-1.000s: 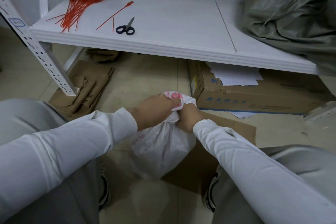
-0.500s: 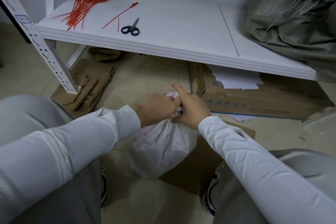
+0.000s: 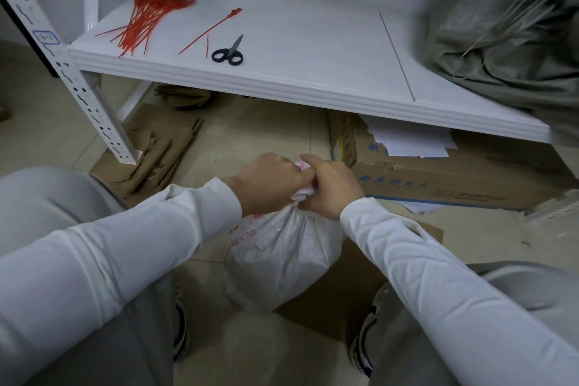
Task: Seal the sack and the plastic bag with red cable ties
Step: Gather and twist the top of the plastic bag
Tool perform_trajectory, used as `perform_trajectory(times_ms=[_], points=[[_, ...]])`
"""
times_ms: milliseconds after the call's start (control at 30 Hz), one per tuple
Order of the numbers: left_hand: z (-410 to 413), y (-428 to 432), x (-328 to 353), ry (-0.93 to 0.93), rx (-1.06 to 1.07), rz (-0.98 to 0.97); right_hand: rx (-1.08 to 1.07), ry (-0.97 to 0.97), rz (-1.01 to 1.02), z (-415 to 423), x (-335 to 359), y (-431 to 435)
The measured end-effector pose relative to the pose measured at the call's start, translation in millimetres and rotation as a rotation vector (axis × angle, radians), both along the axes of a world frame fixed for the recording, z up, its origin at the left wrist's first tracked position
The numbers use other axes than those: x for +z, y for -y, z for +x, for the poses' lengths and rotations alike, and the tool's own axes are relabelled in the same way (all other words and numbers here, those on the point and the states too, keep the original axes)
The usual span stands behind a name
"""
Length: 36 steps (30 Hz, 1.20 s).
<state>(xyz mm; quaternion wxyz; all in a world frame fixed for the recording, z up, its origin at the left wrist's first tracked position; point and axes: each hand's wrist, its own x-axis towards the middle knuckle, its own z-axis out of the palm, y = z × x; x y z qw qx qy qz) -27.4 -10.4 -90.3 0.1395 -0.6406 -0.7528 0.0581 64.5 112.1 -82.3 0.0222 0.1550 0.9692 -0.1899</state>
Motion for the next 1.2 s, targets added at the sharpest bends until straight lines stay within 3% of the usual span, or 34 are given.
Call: perform_trajectory(times_ms=[233,400,533,633,867,1200], points=[[2,-4,12,-0.119,0.125,-0.08,0.038,0.092,0.181,-15,16,3],[-10,0,27,-0.016,0.187,-0.13,0.064,0.171,0.243,-32,19,12],[-25,8,40,0.189,0.254,-0.215,0.094,0.235,0.314,-43,31,22],[-33,10,51,0.217,0.306,-0.208,0.082,0.278,0.34,-51,40,32],[-93,15,52,0.173,0.57,0.05,0.096,0.376,0.373,-77,46,47],[-195,22,52,0.28,0.9,0.396,0.102,0.393,0.299,-97,47,44]])
